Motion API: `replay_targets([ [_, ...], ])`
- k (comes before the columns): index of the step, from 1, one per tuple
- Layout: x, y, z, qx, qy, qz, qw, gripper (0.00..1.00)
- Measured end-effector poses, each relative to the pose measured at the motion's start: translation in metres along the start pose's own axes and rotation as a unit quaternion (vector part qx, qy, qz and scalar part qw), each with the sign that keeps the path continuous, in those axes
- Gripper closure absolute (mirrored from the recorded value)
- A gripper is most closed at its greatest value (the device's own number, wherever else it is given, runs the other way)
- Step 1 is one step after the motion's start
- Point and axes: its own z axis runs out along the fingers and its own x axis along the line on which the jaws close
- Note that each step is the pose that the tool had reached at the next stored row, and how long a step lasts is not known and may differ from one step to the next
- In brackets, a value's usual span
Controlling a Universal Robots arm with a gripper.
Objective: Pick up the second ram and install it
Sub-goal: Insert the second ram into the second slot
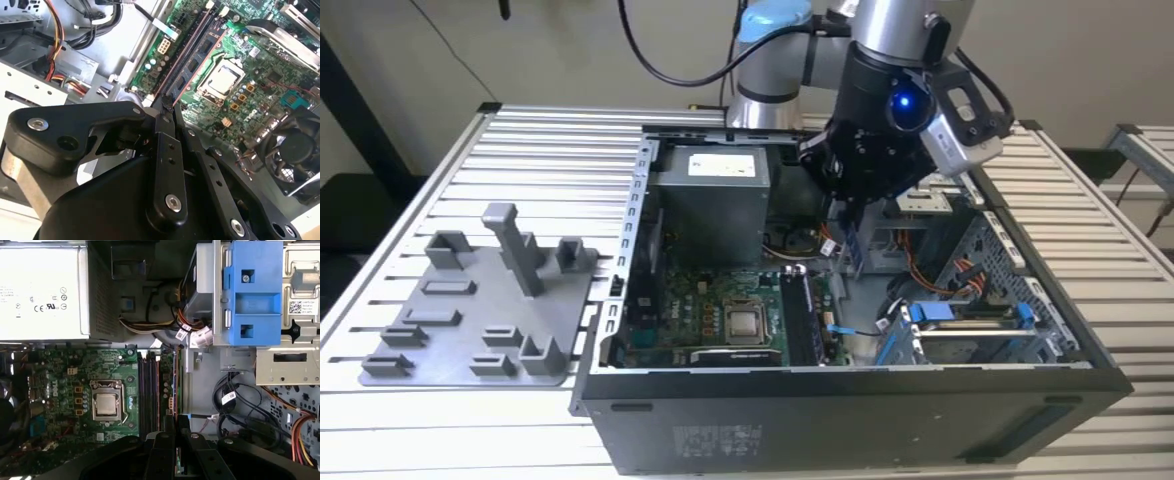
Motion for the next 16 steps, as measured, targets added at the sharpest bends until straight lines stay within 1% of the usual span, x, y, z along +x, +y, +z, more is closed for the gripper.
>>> replay_targets([
  [8, 0.0001, 0.0, 0.0084, 0.0057, -0.0002, 0.001, 1.0, 0.86],
  [13, 0.0002, 0.0001, 0.0133, 0.0082, -0.0003, 0.001, 1.0, 0.86],
  [16, 0.0002, 0.0001, 0.0157, 0.0089, -0.0003, 0.001, 1.0, 0.86],
])
